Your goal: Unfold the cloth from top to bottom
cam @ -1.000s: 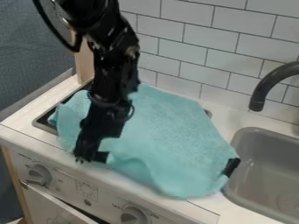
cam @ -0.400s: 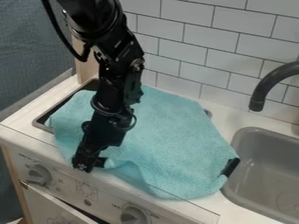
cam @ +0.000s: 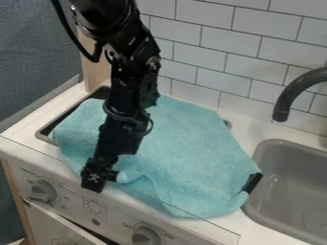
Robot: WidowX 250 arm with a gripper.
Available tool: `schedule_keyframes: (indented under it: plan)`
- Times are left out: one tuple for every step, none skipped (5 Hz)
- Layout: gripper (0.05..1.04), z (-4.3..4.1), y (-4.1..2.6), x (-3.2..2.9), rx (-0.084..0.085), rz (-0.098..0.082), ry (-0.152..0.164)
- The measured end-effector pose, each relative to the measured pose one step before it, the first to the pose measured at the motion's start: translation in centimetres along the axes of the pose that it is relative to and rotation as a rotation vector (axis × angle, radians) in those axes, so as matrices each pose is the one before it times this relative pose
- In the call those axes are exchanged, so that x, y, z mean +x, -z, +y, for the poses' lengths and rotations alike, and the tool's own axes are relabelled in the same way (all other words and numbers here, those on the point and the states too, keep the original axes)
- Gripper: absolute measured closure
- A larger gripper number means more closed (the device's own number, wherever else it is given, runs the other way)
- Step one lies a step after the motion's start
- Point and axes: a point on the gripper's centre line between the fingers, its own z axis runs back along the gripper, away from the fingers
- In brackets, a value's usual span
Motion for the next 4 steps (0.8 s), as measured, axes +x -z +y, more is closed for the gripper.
schedule_keyframes:
  plan:
    - [0.077, 0.438, -0.625, 0.122, -0.0123, -0.0159, -0.0068]
    - [0.085, 0.615, -1.027, 0.064, -0.012, -0.0031, -0.019]
    - [0.085, 0.59, -1.496, -0.183, -0.0021, 0.0163, -0.049]
    - [0.085, 1.239, -2.797, 0.023, 0.0303, -0.0387, -0.0393]
